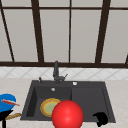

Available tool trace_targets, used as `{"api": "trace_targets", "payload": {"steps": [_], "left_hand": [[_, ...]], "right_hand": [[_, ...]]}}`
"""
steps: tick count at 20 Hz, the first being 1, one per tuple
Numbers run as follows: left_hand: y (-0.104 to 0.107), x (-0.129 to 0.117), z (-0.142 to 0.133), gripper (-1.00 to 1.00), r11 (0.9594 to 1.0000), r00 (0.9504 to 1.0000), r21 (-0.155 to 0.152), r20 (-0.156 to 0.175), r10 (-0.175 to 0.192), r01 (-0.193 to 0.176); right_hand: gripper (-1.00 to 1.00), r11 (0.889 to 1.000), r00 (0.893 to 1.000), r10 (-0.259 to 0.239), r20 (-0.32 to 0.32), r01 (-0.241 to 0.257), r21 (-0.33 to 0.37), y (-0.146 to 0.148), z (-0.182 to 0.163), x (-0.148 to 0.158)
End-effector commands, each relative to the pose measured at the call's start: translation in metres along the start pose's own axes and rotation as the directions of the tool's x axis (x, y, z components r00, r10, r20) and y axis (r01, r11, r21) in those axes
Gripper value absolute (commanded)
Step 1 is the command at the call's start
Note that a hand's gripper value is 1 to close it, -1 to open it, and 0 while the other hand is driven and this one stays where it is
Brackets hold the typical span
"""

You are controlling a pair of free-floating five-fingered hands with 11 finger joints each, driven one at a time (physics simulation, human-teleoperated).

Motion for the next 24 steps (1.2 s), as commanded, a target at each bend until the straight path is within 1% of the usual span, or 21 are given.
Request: {"api": "trace_targets", "payload": {"steps": [1, 5, 7, 10, 11, 12, 13, 14, 15, 16, 17, 18, 19, 21, 22, 23, 24], "left_hand": [[0.001, -0.009, -0.013, -1.00, 0.9986, 0.9987, -0.027, -0.023, 0.045, -0.046], [-0.004, -0.025, -0.025, -1.00, 0.9953, 0.9951, -0.020, -0.031, 0.094, -0.094], [-0.007, -0.034, -0.029, -1.00, 0.9938, 0.9935, -0.014, -0.030, 0.110, -0.111], [-0.011, -0.047, -0.033, -1.00, 0.9895, 0.9891, -0.004, -0.032, 0.144, -0.144], [-0.013, -0.051, -0.032, 1.00, 0.9878, 0.9873, 0.004, -0.031, 0.156, -0.156], [-0.014, -0.054, -0.031, 1.00, 0.9865, 0.9865, -0.015, -0.018, 0.163, -0.163], [-0.015, -0.057, -0.029, 1.00, 0.9850, 0.9849, -0.013, -0.018, 0.172, -0.172], [-0.011, -0.056, -0.027, 1.00, 0.9873, 0.9875, 0.022, -0.002, 0.157, -0.157], [-0.008, -0.056, -0.025, 1.00, 0.9918, 0.9927, 0.043, 0.005, 0.120, -0.120], [-0.008, -0.057, -0.024, 1.00, 0.9947, 0.9959, 0.049, 0.008, 0.090, -0.090], [-0.007, -0.058, -0.024, 1.00, 0.9969, 0.9984, 0.055, 0.010, 0.056, -0.056], [-0.006, -0.056, -0.024, 1.00, 0.9982, 0.9998, 0.058, 0.016, 0.014, -0.015], [-0.003, -0.056, -0.023, 1.00, 0.9979, 0.9993, 0.065, 0.038, -0.004, 0.002], [-0.001, -0.053, -0.024, 1.00, 0.9962, 0.9984, 0.081, 0.044, -0.035, 0.031], [0.000, -0.052, -0.024, 1.00, 0.9947, 0.9976, 0.092, 0.049, -0.049, 0.044], [0.001, -0.052, -0.024, 1.00, 0.9935, 0.9970, 0.101, 0.053, -0.058, 0.052], [0.003, -0.053, -0.025, 1.00, 0.9937, 0.9969, 0.101, 0.057, -0.055, 0.049]], "right_hand": [[0.00, 1.000, 1.000, 0.000, 0.000, 0.000, 0.000, 0.000, 0.000, 0.000], [0.00, 1.000, 1.000, 0.000, 0.000, 0.000, 0.000, 0.000, 0.000, 0.000], [0.00, 1.000, 1.000, 0.000, 0.000, 0.000, 0.000, 0.000, 0.000, 0.000], [0.00, 1.000, 1.000, 0.000, 0.000, 0.000, 0.000, 0.000, 0.000, 0.000], [0.00, 1.000, 1.000, 0.000, 0.000, 0.000, 0.000, 0.000, 0.000, 0.000], [0.00, 1.000, 1.000, 0.000, 0.000, 0.000, 0.000, 0.000, 0.000, 0.000], [0.00, 1.000, 1.000, 0.000, 0.000, 0.000, 0.000, 0.000, 0.000, 0.000], [0.00, 1.000, 1.000, 0.000, 0.000, 0.000, 0.000, 0.000, 0.000, 0.000], [0.00, 1.000, 1.000, 0.000, 0.000, 0.000, 0.000, 0.000, 0.000, 0.000], [0.00, 1.000, 1.000, 0.000, 0.000, 0.000, 0.000, 0.000, 0.000, 0.000], [0.00, 1.000, 1.000, 0.000, 0.000, 0.000, 0.000, 0.000, 0.000, 0.000], [0.00, 1.000, 1.000, 0.000, 0.000, 0.000, 0.000, 0.000, 0.000, 0.000], [0.00, 1.000, 1.000, 0.000, 0.000, 0.000, 0.000, 0.000, 0.000, 0.000], [0.00, 1.000, 1.000, 0.000, 0.000, 0.000, 0.000, 0.000, 0.000, 0.000], [0.00, 1.000, 1.000, 0.000, 0.000, 0.000, 0.000, 0.000, 0.000, 0.000], [0.00, 1.000, 1.000, 0.000, 0.000, 0.000, 0.000, 0.000, 0.000, 0.000], [0.00, 1.000, 1.000, 0.000, 0.000, 0.000, 0.000, 0.000, 0.000, 0.000]]}}
